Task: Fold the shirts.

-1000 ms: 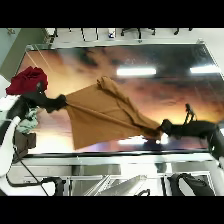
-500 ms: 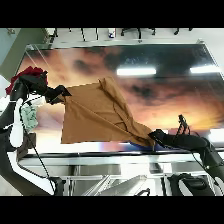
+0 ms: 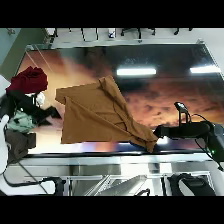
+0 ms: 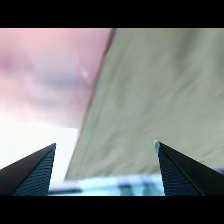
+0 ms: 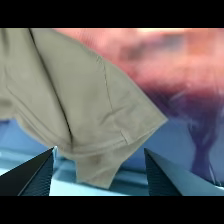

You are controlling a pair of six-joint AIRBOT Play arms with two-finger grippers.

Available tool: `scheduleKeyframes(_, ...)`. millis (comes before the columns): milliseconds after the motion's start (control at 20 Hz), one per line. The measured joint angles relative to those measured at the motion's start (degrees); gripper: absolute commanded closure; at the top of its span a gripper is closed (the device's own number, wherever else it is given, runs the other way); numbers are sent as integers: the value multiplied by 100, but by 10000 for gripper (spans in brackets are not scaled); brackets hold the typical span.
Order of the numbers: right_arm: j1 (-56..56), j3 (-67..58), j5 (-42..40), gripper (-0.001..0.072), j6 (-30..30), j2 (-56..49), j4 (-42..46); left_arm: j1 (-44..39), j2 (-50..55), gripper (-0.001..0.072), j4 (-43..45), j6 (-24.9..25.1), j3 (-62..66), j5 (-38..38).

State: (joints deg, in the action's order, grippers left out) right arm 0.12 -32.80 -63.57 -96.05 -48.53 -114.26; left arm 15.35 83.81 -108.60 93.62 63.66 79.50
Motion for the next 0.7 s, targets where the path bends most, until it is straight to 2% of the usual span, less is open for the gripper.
scheduleKeyframes(200, 4, -76, -280, 89, -824, -474, -525, 4, -623, 17, -179, 260, -1488, -734)
scheduleKeyframes(400, 4, -96, -343, 90, -1327, -791, -702, -33, -656, 18, -782, 501, -1904, -1193)
scheduleKeyframes(450, 4, -98, -345, 90, -1432, -831, -732, -37, -612, 114, -892, 533, -1915, -1252)
scheduleKeyframes(550, 4, -101, -348, 90, -1596, -874, -754, -44, -533, 525, -984, 595, -1897, -1392)
scheduleKeyframes(600, 7, -101, -345, 90, -1672, -890, -774, -50, -509, 659, -997, 612, -1884, -1482)
scheduleKeyframes(700, 37, -101, -343, 90, -1884, -905, -776, -79, -494, 680, -1196, 684, -1867, -1462)
